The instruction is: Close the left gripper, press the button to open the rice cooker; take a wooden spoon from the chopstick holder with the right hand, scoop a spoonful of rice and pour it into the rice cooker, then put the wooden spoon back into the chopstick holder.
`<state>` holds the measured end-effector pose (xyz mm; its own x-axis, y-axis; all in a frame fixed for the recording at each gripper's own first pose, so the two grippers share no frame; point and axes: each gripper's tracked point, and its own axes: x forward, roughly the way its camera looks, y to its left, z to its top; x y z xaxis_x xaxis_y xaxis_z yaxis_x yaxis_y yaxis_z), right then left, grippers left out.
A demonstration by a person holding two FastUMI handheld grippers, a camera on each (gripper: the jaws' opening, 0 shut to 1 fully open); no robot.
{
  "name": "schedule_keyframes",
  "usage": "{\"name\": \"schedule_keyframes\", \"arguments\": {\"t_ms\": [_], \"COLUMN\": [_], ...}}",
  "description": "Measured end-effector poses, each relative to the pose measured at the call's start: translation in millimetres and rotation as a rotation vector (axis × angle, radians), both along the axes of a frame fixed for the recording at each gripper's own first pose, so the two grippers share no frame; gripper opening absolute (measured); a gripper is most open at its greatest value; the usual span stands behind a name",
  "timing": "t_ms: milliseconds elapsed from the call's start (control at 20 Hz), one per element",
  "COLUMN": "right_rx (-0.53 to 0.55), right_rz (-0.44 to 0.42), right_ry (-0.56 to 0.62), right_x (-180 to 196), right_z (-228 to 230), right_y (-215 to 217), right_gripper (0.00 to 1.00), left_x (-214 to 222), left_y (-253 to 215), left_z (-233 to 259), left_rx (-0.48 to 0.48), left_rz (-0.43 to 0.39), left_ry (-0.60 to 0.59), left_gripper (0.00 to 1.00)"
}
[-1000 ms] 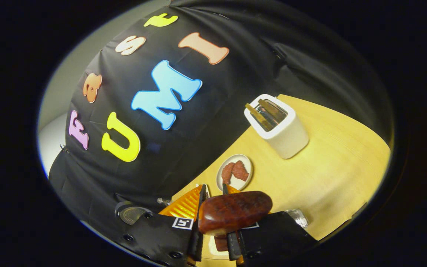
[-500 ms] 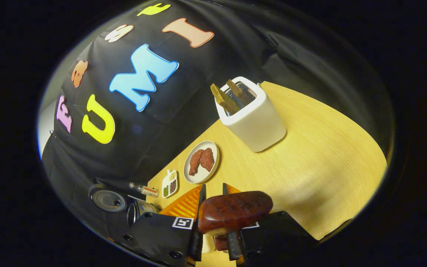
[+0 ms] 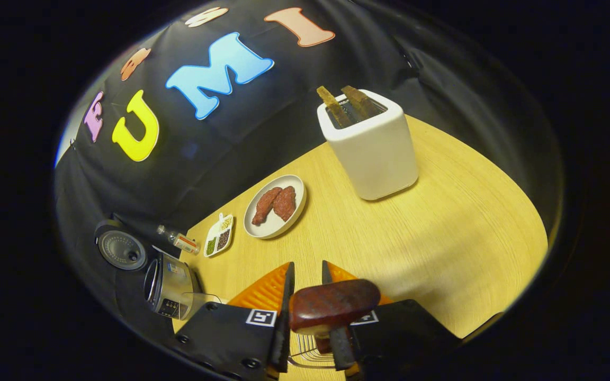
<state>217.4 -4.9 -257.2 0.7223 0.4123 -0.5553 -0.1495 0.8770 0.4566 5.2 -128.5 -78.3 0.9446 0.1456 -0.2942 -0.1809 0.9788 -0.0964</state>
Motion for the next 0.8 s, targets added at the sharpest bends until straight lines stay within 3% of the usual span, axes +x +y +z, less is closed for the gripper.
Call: {"name": "schedule_keyframes", "arguments": {"t_ms": [100,150,200,250,800], "right_rx": [-0.005,-0.025,-0.048,-0.084,-0.392], "right_rz": [0.010,0.008,0.000,-0.016,-0.219], "right_ry": [-0.008,-0.013,-0.026,-0.043,-0.269], "right_x": [-2.8,-5.2,-6.3,-11.0,-76.5], "right_z": [4.6,4.2,5.1,7.8,89.0], "right_y": [0.4,-4.4,-9.6,-19.4,-99.3], "right_gripper": [0.51,0.75,0.84,0.99,0.98], "left_x": [0.1,1.6,7.4,12.8,137.2], "left_y": [18.3,29.5,40.5,54.9,169.4], "left_z": [3.0,5.4,11.5,20.1,131.1], "left_rx": [-0.006,-0.007,-0.004,0.007,0.073], "left_rz": [0.032,0.047,0.060,0.073,0.124], "left_ry": [-0.005,-0.012,-0.022,-0.038,-0.229], "left_gripper": [0.94,0.95,0.95,0.95,0.93]}}
